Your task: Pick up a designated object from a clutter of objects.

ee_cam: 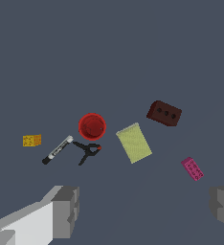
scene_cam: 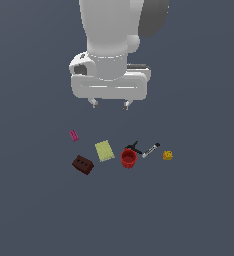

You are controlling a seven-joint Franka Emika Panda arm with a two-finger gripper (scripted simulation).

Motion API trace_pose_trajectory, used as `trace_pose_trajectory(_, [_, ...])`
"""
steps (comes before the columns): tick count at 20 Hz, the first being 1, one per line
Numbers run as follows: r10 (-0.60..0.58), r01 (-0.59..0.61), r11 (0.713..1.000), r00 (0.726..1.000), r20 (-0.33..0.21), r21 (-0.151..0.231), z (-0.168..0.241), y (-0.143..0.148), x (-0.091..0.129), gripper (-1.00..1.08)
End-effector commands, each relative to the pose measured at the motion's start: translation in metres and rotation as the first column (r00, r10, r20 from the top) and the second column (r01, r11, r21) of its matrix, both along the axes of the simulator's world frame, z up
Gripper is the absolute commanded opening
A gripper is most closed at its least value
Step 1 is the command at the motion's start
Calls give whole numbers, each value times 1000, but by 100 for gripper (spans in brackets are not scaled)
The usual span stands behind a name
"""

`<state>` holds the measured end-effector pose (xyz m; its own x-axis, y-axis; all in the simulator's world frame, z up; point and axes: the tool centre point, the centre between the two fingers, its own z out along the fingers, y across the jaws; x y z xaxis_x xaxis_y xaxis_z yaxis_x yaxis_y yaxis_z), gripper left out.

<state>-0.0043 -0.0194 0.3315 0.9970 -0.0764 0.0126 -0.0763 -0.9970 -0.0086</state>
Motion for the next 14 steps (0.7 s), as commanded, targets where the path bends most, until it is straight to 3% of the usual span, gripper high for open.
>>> trace_pose_trajectory(1, [-2,2,1000,1000,-1,0,-1,1,0,100])
trace_pose_trajectory(14, [-99,99,995,995,-3,-4,-32,23,10,100])
